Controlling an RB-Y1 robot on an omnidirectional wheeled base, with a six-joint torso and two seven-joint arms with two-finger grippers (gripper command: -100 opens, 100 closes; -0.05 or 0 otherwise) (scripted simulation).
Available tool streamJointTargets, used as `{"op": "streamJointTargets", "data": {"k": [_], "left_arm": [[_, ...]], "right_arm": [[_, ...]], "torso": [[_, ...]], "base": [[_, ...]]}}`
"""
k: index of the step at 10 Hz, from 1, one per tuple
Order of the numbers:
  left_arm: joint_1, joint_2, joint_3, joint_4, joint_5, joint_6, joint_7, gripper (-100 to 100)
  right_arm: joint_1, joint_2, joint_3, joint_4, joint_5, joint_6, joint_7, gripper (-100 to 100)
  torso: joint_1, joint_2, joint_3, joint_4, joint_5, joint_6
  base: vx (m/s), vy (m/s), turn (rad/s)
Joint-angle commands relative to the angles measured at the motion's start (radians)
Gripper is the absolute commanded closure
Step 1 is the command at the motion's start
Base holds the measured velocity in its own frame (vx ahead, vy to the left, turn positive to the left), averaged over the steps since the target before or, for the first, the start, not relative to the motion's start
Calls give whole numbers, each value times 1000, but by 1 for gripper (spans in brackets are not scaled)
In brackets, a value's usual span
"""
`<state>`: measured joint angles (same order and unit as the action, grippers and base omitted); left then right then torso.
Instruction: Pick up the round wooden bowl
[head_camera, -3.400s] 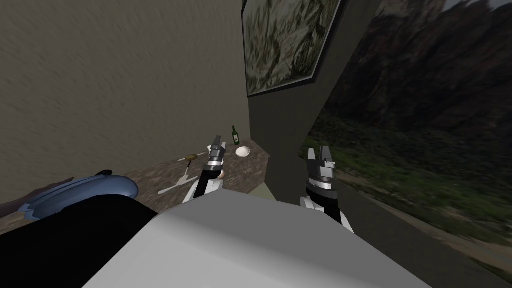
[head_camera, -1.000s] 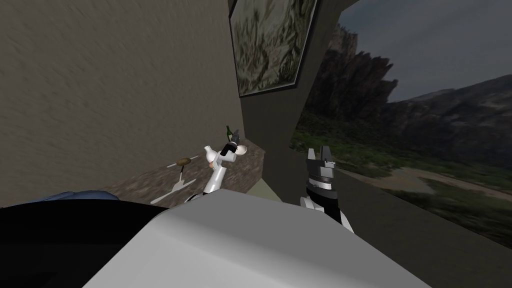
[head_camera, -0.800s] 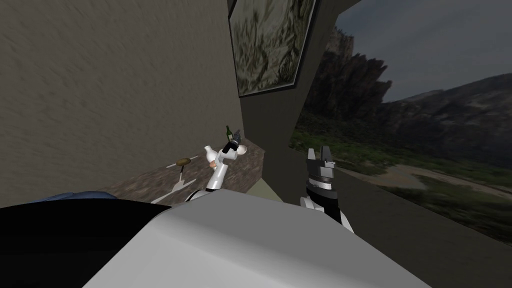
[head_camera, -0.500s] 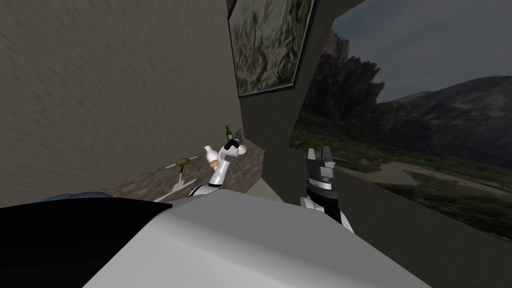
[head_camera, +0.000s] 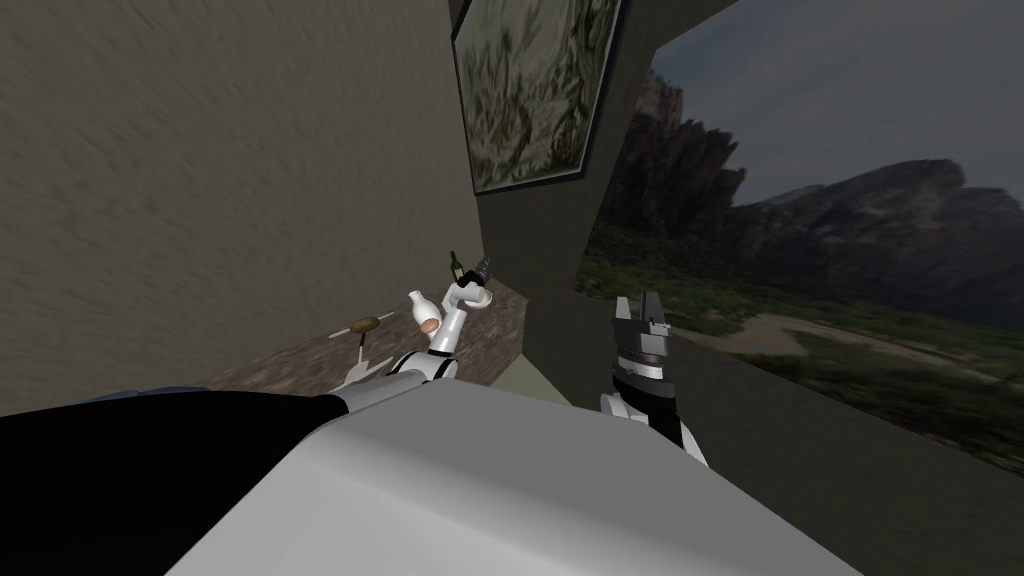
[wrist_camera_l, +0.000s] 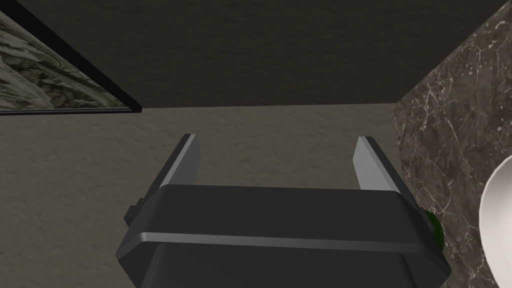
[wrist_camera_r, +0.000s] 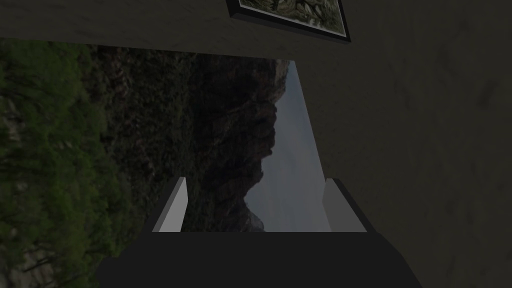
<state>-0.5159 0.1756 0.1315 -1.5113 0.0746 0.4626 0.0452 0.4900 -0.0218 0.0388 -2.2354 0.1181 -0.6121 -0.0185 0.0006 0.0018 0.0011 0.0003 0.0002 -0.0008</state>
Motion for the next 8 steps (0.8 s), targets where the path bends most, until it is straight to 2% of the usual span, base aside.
{"op": "streamJointTargets", "data": {"k": [1, 5, 6, 7, 8], "left_arm": [[-50, 2, 0, 50, 11, 50, 12, -100], [-170, 3, 0, 183, 26, 148, 35, -100], [-194, 3, 0, 209, 26, 168, 35, -100], [-194, 3, 0, 220, 26, 168, 35, -100], [-237, 4, -1, 254, 33, 215, 47, -100]], "right_arm": [[0, 0, 0, 0, 0, 0, 0, 0], [0, 0, 0, 0, 0, 0, 0, 0], [0, 0, 0, 0, 0, 0, 0, 0], [0, 0, 0, 0, 0, 0, 0, 0], [0, 0, 0, 0, 0, 0, 0, 0]], "torso": [[0, 0, 0, 0, 0, 0], [0, 0, 0, 0, 0, 0], [-1, 0, 0, 0, 0, 0], [-1, 0, 0, 0, 0, 0], [0, -1, -1, 0, 0, 0]], "base": [[-36, 9, -46], [-30, 5, -29], [-25, 1, -16], [-13, 3, -2], [-23, 3, -25]]}}
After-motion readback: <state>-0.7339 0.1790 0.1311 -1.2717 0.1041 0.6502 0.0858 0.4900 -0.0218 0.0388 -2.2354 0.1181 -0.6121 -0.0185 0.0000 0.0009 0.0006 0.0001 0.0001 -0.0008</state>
